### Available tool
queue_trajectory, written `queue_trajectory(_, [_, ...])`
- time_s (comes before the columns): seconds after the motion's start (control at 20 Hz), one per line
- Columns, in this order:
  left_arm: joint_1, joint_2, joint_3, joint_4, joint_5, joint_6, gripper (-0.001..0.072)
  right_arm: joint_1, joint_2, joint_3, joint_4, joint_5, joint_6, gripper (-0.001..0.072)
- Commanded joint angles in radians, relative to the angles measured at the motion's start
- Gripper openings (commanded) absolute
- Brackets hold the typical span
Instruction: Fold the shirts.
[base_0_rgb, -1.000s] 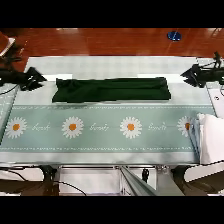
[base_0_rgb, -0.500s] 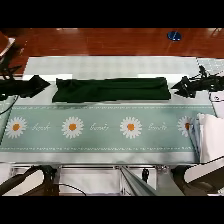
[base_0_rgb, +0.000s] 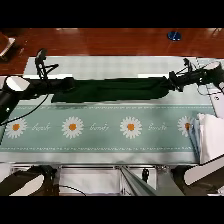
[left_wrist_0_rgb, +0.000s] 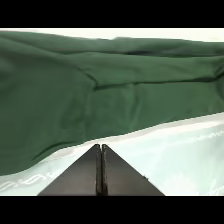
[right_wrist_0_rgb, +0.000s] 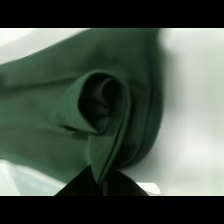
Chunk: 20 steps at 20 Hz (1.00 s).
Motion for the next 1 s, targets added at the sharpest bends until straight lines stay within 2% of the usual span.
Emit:
queue_trajectory(0.0, [-0.069, -0.005, -0.001, -0.009, 0.035, 0.009, 0.0018, 0.002, 0.137, -0.019, -0.164, 0.095, -0.020, 0.0021])
queue_trajectory(0.25, [-0.227, -0.132, 0.037, -0.011, 0.038, -0.001, 0.0017, 0.005, 0.611, -0.341, -0.199, 0.036, -0.080, 0.0021])
queue_trajectory(0.5, [-0.416, -0.415, 0.317, -0.011, 0.010, -0.018, 0.0017, 0.005, 1.024, -0.558, -0.212, 0.050, 0.018, 0.0022])
queue_trajectory(0.65, [-0.505, -0.583, 0.519, -0.011, -0.032, -0.087, 0.0017, 0.005, 1.150, -0.573, -0.204, 0.061, 0.068, 0.0022])
queue_trajectory(0.8, [-0.601, -0.719, 0.661, -0.012, -0.069, -0.213, 0.0017, 0.005, 1.208, -0.573, -0.150, 0.066, 0.074, 0.0022])
queue_trajectory(0.95, [-0.706, -0.794, 0.712, -0.055, -0.070, -0.254, 0.0018, 0.006, 1.215, -0.573, 0.005, 0.056, 0.014, 0.0022])
